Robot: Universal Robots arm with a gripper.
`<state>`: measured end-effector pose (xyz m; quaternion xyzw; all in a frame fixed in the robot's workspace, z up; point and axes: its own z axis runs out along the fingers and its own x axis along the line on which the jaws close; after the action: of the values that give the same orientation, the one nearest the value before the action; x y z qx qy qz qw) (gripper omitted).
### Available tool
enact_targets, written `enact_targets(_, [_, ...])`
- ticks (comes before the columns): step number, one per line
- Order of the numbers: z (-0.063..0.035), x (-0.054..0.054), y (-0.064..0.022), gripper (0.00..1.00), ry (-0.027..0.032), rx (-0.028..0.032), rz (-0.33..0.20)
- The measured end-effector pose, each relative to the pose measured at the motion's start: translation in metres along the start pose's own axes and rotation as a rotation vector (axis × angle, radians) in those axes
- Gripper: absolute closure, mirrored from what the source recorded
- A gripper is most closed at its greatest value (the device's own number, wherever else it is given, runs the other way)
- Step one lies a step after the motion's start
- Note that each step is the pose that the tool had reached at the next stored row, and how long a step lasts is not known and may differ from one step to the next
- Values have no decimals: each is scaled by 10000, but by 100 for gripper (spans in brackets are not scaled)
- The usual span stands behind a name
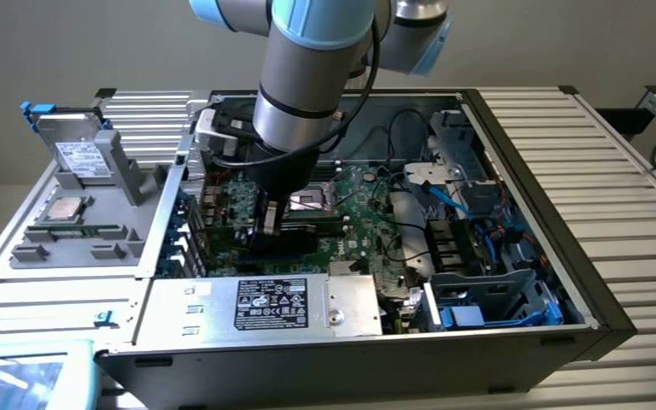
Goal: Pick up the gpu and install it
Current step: 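Insert the gpu into the slot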
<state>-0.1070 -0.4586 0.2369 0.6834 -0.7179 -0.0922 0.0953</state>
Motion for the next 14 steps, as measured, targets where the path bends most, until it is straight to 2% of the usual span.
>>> enact_targets(14, [-2, 0, 0, 73, -6, 3, -3])
